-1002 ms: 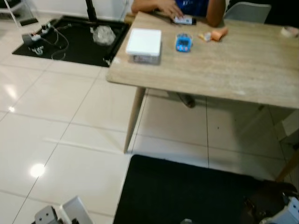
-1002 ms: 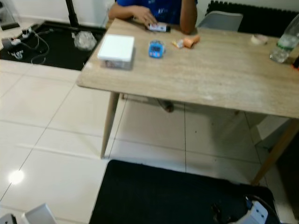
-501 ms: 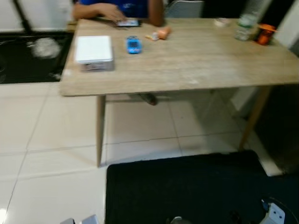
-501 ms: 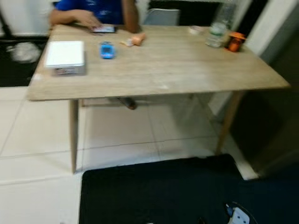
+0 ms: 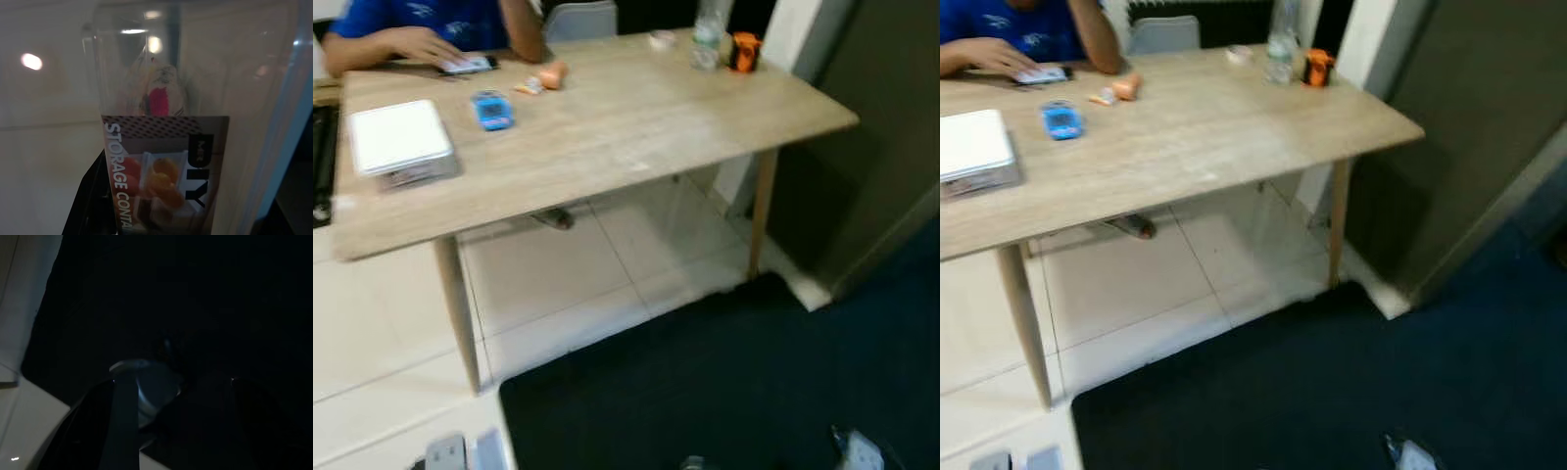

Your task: Restocking fridge

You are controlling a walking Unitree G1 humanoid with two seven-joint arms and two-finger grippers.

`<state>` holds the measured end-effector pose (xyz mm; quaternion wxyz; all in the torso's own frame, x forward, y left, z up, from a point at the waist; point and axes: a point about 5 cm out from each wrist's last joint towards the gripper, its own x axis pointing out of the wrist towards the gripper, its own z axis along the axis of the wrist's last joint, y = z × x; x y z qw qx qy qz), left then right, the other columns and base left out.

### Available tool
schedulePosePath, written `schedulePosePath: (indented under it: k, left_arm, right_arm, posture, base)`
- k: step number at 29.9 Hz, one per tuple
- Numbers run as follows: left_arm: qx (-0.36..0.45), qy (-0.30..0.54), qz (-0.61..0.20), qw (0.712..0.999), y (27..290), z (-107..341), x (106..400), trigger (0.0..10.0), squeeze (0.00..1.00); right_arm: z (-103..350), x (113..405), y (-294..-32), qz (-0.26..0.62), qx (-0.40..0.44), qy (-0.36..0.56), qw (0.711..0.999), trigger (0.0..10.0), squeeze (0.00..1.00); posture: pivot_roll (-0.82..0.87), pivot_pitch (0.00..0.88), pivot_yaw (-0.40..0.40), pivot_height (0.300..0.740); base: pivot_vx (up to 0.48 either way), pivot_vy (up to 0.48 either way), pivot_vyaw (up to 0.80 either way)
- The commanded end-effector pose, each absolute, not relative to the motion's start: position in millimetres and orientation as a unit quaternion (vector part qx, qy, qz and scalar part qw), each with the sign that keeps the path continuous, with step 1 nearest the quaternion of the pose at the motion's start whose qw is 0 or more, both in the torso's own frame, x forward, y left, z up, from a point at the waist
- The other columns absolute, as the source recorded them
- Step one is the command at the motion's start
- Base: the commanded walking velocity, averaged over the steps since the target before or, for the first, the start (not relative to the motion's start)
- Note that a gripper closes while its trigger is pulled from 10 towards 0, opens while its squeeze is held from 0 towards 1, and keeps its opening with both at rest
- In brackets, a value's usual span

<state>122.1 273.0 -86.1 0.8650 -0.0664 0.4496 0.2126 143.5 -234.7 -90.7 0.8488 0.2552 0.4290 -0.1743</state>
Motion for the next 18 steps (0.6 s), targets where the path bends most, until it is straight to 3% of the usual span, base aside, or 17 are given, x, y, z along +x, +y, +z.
schedulePosePath:
  k: [1,7,8,16,18]
  left_arm:
    - [-0.042,0.449,0.221,0.865,281.2,-83.4,121.0,10.0,0.00]
    - [-0.027,0.459,0.202,0.865,276.9,-83.7,126.6,10.0,0.00]
    - [-0.030,0.449,0.198,0.871,273.3,-80.8,139.2,10.0,0.00]
    - [-0.016,0.428,0.164,0.888,260.4,-72.0,172.0,10.0,0.00]
    - [-0.006,0.419,0.130,0.899,247.1,-67.6,189.9,10.0,0.00]
  right_arm:
    - [-91.9,140.6,-235.3,-0.180,0.251,0.435,0.846,10.0,0.00]
    - [-89.8,144.0,-239.3,-0.184,0.247,0.431,0.848,10.0,0.00]
    - [-88.3,147.1,-241.5,-0.188,0.243,0.431,0.848,10.0,0.00]
    - [-80.4,167.7,-240.3,-0.180,0.240,0.414,0.860,10.0,0.00]
    - [-76.1,178.5,-238.3,-0.165,0.228,0.410,0.868,10.0,0.00]
  posture:
    - [-0.01,0.108,0.025,0.740]
    - [-0.01,0.034,0.024,0.740]
    - [-0.02,0.000,0.018,0.740]
    - [-0.03,0.000,0.011,0.740]
    - [-0.05,0.000,0.008,0.740]
  base:
    - [0.000,0.000,-0.77]
    - [0.000,0.000,-0.77]
    - [0.000,0.000,-0.77]
    - [0.000,0.000,-0.77]
    - [0.000,0.000,-0.77]
